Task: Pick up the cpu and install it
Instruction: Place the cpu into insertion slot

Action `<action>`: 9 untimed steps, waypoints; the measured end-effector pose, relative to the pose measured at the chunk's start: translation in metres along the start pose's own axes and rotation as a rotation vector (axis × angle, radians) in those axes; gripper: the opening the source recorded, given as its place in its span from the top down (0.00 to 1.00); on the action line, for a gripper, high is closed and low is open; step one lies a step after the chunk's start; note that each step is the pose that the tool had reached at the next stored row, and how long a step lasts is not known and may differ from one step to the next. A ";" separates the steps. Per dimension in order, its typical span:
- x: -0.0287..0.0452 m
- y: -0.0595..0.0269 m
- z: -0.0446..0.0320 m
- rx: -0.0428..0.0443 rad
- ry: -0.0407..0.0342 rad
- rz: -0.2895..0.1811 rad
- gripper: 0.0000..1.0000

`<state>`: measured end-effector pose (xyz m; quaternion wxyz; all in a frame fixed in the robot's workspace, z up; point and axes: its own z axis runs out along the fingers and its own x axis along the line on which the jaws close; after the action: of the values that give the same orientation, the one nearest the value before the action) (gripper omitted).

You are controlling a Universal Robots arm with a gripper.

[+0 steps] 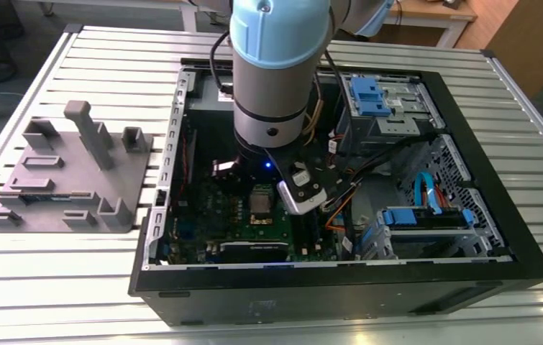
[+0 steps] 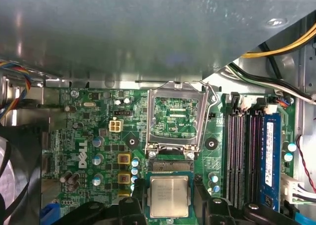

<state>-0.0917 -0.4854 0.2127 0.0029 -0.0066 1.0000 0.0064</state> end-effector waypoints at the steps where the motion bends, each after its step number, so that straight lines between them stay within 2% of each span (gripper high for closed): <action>1: 0.0000 -0.0003 0.0007 0.0000 -0.0001 0.000 0.53; 9: 0.0000 -0.0030 0.0046 0.0030 0.0000 0.001 0.53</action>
<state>-0.0916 -0.4883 0.2081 0.0029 -0.0061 1.0000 0.0048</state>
